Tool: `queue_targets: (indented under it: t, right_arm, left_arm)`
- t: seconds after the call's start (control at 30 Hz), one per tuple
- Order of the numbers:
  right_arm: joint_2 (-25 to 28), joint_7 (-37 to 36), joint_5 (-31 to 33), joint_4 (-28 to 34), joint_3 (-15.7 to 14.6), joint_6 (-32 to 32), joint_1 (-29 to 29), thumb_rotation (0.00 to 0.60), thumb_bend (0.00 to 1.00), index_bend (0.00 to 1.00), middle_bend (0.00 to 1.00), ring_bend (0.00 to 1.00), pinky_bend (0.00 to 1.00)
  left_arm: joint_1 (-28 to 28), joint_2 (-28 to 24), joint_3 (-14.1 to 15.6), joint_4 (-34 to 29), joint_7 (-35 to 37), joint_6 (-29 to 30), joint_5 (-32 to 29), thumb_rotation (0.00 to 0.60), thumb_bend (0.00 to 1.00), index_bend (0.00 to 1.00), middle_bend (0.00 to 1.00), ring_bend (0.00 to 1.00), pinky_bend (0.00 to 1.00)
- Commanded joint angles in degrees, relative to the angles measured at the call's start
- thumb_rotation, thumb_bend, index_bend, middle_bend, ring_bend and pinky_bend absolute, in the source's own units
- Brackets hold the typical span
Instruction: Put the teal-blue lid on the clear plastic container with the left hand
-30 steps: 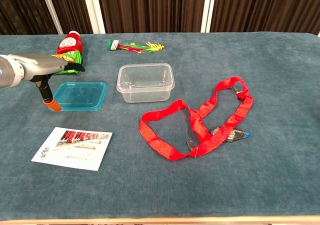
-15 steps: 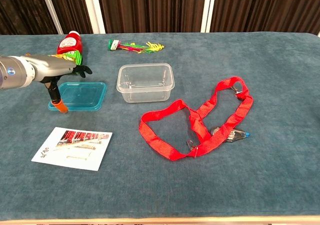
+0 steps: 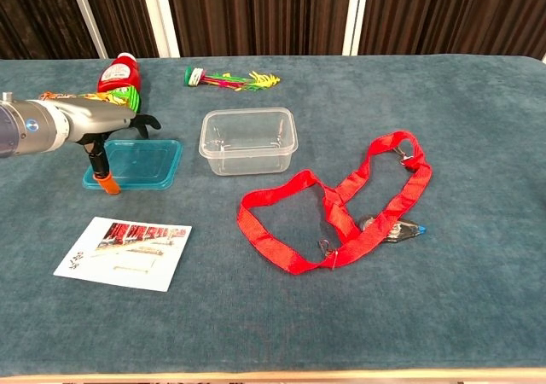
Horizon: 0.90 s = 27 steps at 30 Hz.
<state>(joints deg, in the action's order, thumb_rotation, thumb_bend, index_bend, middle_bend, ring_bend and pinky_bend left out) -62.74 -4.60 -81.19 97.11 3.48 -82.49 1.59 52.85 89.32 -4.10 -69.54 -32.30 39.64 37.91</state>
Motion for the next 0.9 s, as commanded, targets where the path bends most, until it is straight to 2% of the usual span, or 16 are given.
queue_targets:
  t: [0.03,0.47,0.9]
  right_arm:
    - [0.01,0.00,0.03,0.00,0.02,0.00,-0.01,0.600,0.39,0.06,0.04,0.02,0.00]
    - [0.22,-0.07,0.52,0.18,0.04,0.53,0.05,0.600,0.39,0.06,0.04,0.02,0.00]
    - [0.21,-0.15,0.54,0.25,0.12,0.51,0.04,0.600,0.39,0.06,0.04,0.02,0.00]
  left_arm:
    - [0.10,0.10,0.03,0.03,0.49,-0.09,0.20,0.600,0.11,0.00,0.12,0.00,0.00]
    - [0.86,-0.60,0.62,-1.40,0.81,-0.01,-0.58,0.600,0.11,0.00,0.06,0.00,0.00]
    - [2.15,0.14,1.64,-0.36,-1.10,0.68,-3.95,0.600,0.11,0.00,0.11,0.00,0.00]
